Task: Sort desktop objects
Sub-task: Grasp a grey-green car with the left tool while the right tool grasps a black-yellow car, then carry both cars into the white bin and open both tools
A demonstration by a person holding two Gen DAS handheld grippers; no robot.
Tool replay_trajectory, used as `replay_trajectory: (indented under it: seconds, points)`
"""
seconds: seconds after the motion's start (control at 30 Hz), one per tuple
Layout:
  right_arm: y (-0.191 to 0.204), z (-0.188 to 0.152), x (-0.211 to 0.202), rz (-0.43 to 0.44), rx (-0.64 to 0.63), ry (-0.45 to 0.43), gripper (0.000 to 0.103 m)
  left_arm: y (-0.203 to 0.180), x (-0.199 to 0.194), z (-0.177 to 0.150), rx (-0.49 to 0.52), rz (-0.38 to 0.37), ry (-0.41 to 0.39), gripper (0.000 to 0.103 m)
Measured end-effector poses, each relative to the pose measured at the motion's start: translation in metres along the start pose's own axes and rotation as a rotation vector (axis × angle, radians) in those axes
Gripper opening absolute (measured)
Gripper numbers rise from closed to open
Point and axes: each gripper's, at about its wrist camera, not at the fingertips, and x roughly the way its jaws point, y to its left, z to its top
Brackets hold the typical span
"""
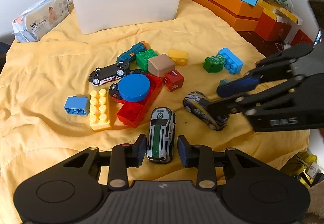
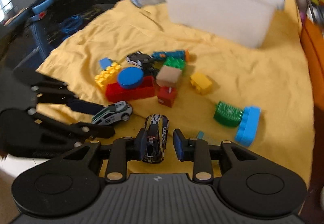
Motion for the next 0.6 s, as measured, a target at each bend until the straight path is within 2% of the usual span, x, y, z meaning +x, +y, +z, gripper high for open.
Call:
replay_trajectory:
  seconds: [0.03,0.1,0.17,0.23,0.3,0.47,0.6]
  points:
    - [0.0,-0.001,0.003,0.003,0.018,0.001,0.043,0.0,0.0,0.0,0.006,0.002,0.0,0.037]
    - [0.003,-0.004,0.011,-0.007,0.026,0.022,0.05,-0.001,0.001,-0.001,0.017,0.015,0.002,0.037]
    - [0.01,-0.012,0.015,-0.031,-0.005,0.04,0.05,-0.001,0.005,-0.003,0.022,0.013,0.021,0.038]
    - [0.014,-0.015,0.014,-0.048,-0.027,0.031,0.045,-0.002,0.006,-0.004,0.038,0.015,0.011,0.038]
    - [0.014,-0.015,0.013,-0.065,-0.027,0.022,0.032,-0.001,0.005,-0.005,0.045,0.007,-0.001,0.033]
    - [0.016,-0.014,0.006,-0.088,-0.022,0.008,0.032,0.004,-0.001,-0.002,0.036,-0.023,-0.021,0.032]
    - [0.016,-0.009,-0.012,-0.117,-0.025,-0.036,0.032,0.005,-0.016,0.01,0.058,-0.023,-0.072,0.032]
